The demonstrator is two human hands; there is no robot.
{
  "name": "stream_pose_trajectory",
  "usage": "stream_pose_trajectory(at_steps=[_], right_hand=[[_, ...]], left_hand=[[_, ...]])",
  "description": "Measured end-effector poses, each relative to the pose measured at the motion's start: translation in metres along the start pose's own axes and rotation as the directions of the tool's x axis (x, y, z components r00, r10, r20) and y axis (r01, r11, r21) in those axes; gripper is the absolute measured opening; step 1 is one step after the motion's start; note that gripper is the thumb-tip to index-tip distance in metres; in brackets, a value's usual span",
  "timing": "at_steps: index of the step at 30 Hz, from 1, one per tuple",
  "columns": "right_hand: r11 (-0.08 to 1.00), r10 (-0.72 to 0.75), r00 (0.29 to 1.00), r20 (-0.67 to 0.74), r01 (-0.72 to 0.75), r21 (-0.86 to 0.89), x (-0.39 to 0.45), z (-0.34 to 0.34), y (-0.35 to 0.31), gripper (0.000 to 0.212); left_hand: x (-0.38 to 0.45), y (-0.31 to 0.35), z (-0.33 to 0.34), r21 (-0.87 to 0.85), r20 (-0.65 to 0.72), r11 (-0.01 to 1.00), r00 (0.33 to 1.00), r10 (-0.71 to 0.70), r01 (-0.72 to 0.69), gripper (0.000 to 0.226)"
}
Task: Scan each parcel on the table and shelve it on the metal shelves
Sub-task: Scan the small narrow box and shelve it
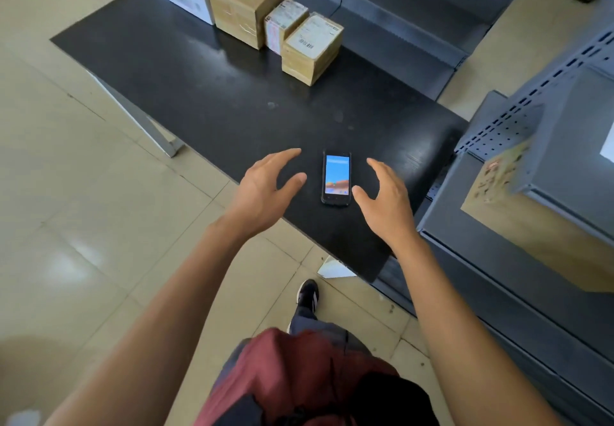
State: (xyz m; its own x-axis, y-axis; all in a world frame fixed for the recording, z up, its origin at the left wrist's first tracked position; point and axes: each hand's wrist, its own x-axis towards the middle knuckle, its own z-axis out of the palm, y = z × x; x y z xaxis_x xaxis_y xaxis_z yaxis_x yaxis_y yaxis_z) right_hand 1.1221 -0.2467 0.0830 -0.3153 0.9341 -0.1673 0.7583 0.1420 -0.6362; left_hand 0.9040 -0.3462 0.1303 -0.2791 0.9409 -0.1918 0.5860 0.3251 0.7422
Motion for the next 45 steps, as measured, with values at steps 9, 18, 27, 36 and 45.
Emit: stream_pose_trajectory(at_steps=[9,18,27,36,45], right_hand=[[0.998,0.055,0.998,0.038,-0.054,-0.027,0.045,0.027,0.004,0.057],[0.967,0.244,0.97,0.017,-0.242,-0.077,0.073,0.064,0.001,0.058],[0.794,0.556,0.83,-0.043,-0.546,-0.268,0.098,0.118,-0.008,0.086],[0.708,0.666,0.744,-0.06,-0.655,-0.265,0.111,0.143,0.011,0.095],[0.723,0.659,0.75,-0.056,-0.652,-0.227,0.118,0.162,0.026,0.1]], left_hand=[[0.047,-0.016,0.007,0.024,0.034,0.999,0.998,-0.048,0.047,0.049],[0.107,-0.046,-0.011,0.002,0.167,1.0,0.986,0.019,-0.02,0.05],[0.172,-0.083,-0.05,0.005,0.343,0.993,0.933,0.106,-0.115,0.05],[0.211,-0.077,-0.031,0.052,0.512,0.98,0.848,0.139,-0.192,0.049],[0.238,-0.05,0.001,0.149,0.633,0.962,0.77,0.085,-0.229,0.048]])
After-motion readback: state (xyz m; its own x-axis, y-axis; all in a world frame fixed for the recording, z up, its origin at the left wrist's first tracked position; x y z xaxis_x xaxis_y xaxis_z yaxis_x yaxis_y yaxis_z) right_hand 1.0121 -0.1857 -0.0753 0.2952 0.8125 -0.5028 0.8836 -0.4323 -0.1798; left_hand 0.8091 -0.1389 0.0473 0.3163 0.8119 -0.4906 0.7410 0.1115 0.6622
